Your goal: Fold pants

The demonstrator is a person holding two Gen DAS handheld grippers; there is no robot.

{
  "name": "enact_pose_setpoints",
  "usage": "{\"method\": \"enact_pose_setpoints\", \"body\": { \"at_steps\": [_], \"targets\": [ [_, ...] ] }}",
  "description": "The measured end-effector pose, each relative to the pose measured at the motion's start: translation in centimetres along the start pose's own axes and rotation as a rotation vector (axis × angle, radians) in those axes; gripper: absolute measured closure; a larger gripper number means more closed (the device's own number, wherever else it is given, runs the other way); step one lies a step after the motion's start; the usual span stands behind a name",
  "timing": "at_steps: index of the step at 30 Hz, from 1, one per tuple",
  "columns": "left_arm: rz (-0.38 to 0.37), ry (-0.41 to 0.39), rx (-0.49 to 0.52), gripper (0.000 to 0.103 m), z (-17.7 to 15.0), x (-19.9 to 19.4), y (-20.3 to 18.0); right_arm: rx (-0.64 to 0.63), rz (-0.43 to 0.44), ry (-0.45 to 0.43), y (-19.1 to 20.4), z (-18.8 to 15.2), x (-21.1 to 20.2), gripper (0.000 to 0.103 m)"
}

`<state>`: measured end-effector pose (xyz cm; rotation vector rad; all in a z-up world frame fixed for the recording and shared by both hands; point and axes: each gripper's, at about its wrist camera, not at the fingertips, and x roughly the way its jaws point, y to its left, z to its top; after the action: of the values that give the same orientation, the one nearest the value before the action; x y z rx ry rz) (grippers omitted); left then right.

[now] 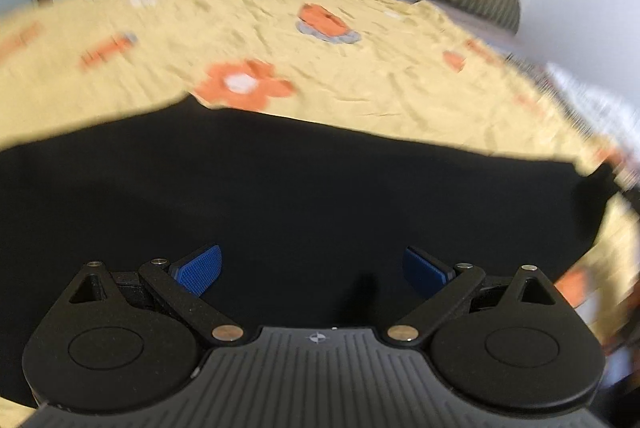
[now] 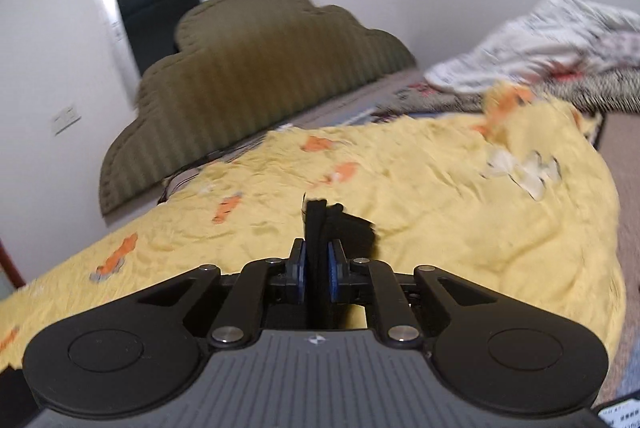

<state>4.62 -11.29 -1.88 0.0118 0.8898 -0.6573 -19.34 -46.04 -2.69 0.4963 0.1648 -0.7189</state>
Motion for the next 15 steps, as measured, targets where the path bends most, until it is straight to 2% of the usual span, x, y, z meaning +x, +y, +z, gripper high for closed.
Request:
{"method": "enact_pose_setpoints", "body": {
  "at_steps": [3, 5, 9, 12, 15],
  "targets": [
    [-0.098, 0.033, -0.083, 0.004, 0.6, 1.1, -0.2, -0.059, 0.030, 0.005, 1.2, -0.3, -0.6, 0.094],
    [-0.084, 0.035, -0.087, 0.004, 0.6, 1.7, -0.7, -0.091, 0.046, 0.017, 1.7, -0.7, -0.8, 0.095],
    [-0.049, 0.015, -0.033, 0.004, 0.1, 2.0, -1.7, -0.122, 0.094, 0.054, 2.4, -1.4, -1.2, 0.095],
    [-0.036, 0.011, -0.008, 0.004, -0.1, 2.1, -1.8, -0.198, 0.141, 0.079, 3.8, -2.1, -1.6, 0.095],
    [-0.039, 0.008, -0.028, 0.004, 0.0, 2.0, -1.6, -0.277, 0.182, 0.105, 5.4, -3.0, -1.9, 0.096]
  ]
}}
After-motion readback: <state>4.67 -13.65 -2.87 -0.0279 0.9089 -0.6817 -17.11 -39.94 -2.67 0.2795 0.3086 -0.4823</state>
